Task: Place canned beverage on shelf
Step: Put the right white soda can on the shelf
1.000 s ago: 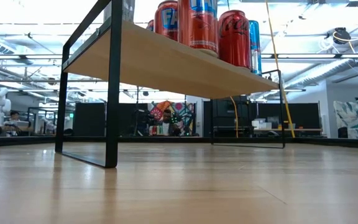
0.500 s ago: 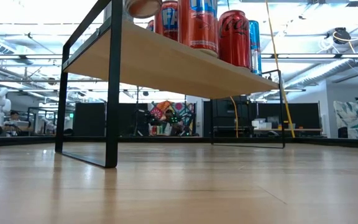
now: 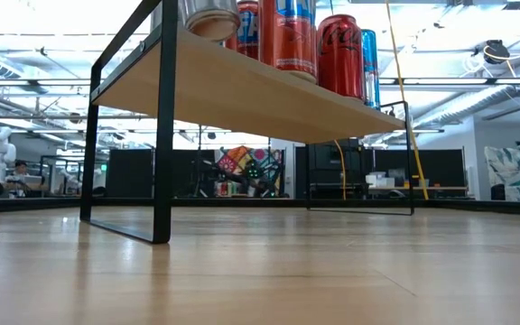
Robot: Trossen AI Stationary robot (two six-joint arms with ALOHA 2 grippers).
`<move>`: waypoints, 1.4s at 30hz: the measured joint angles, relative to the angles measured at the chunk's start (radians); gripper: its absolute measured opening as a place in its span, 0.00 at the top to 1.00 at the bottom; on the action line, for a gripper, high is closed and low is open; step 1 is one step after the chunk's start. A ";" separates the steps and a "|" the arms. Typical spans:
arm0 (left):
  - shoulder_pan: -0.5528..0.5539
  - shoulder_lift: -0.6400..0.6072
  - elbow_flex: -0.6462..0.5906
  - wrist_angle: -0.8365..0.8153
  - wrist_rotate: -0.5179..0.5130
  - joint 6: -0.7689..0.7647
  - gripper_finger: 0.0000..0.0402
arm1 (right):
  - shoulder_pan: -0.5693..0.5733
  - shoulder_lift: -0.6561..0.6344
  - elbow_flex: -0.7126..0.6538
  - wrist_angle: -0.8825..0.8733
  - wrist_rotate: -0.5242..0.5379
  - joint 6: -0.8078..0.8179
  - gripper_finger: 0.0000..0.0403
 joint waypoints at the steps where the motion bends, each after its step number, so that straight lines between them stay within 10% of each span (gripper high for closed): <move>1: 0.000 0.000 0.000 0.000 -0.009 0.002 0.39 | 0.000 0.000 0.000 -0.004 0.000 0.000 0.25; 42: 0.027 -0.004 -0.117 0.001 0.055 0.052 0.27 | 0.000 0.000 0.000 -0.006 0.000 0.008 0.25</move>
